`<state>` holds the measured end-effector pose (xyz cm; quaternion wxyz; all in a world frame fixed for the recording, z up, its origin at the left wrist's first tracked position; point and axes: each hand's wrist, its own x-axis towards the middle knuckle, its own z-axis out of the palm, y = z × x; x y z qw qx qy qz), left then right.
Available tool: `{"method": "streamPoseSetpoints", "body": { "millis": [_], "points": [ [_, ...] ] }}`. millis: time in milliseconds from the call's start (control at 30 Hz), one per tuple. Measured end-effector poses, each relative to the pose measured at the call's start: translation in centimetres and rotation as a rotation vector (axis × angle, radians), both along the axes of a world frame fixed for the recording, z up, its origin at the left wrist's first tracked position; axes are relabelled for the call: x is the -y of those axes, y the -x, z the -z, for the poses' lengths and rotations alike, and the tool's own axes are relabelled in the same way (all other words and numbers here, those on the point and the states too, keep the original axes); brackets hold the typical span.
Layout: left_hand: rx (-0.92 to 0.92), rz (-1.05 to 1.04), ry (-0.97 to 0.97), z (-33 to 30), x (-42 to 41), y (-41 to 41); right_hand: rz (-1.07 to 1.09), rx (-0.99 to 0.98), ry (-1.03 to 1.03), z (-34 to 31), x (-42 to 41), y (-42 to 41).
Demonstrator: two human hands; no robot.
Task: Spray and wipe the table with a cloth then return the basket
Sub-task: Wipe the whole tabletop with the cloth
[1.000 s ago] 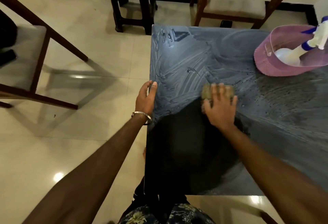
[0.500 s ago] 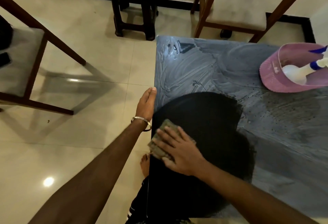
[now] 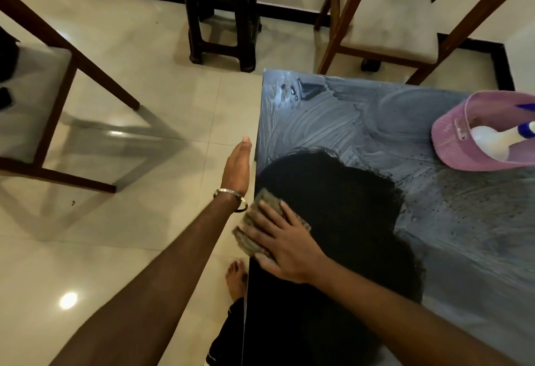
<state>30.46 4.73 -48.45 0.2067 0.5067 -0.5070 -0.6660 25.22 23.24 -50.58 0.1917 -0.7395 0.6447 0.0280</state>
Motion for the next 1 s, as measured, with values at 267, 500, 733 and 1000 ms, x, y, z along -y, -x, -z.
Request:
{"method": "streamPoseSetpoints", "body": {
  "millis": [267, 500, 733, 1000],
  "points": [
    [0.003, 0.025, 0.051, 0.9, 1.8, 1.2, 0.662, -0.174, 0.037, 0.6, 7.4, 13.9],
    [-0.005, -0.021, 0.085, 0.7, 5.8, 4.1, 0.397, -0.105, 0.068, 0.9, 13.4, 7.9],
    [0.006, -0.022, 0.09, 1.6, 8.1, 4.6, 0.269, -0.156, 0.079, 1.5, 11.0, 15.0],
    [-0.022, -0.034, 0.059, 1.9, 8.0, 5.6, 0.69, -0.221, 0.086, 1.6, 21.2, 17.0]
  ]
}}
